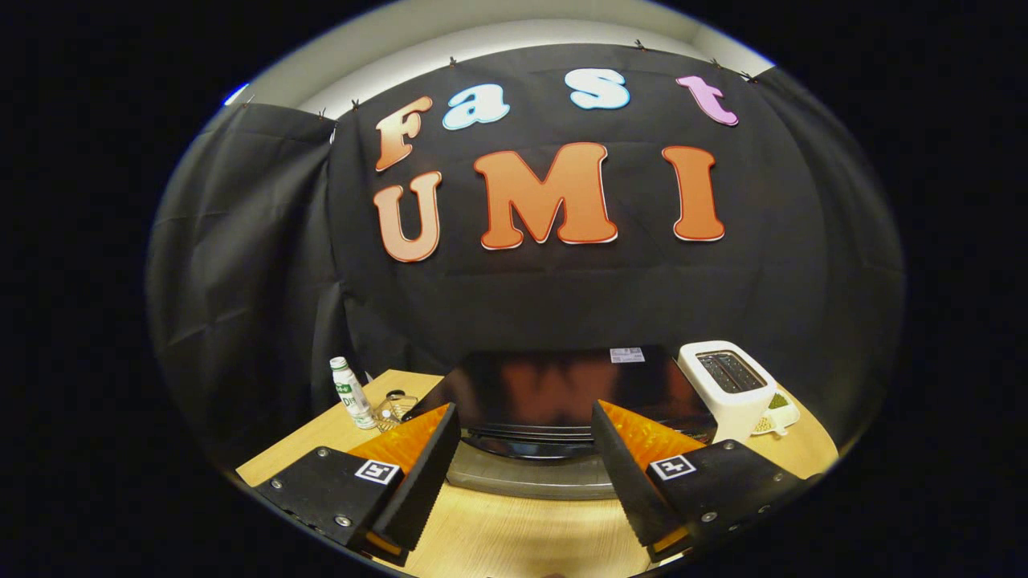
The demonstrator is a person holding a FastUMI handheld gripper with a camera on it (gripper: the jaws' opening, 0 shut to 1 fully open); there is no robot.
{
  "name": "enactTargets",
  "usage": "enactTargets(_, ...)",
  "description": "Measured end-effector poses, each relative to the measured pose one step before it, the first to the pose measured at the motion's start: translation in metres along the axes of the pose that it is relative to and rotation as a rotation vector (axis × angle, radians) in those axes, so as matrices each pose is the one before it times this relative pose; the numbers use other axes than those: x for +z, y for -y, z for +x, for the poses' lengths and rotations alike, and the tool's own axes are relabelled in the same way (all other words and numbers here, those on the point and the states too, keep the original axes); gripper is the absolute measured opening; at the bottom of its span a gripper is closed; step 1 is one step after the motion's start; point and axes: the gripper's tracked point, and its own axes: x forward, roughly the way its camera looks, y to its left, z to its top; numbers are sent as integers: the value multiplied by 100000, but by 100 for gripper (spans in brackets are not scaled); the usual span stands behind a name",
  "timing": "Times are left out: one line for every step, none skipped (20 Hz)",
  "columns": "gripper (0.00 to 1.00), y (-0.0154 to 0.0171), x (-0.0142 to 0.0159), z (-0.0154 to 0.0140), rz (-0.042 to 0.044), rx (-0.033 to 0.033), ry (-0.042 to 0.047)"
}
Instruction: Open the toaster oven, put the food inside, and close the toaster oven door.
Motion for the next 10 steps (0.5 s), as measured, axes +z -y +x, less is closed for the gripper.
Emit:
enactTargets(97, 138, -227, 648, -349, -1214, -32)
enactTargets(97, 253, -484, 634, -715, -1387, -407)
enactTargets(97, 341, -466, 620, -485, -1732, -658)
enactTargets(97, 157, -680, 529, -209, -1302, -1237)
enactTargets(97, 136, -666, 510, 469, -1056, -679)
enactTargets(98, 84, -684, 495, 222, -810, -1155)
enactTargets(97, 81, -429, 460, -362, -827, -371)
enactTargets(98, 56, -146, 395, -711, -775, 463)
enactTargets(98, 91, 18, 354, -1006, -749, 601)
enactTargets(98, 94, -208, 31, -428, -426, 83)
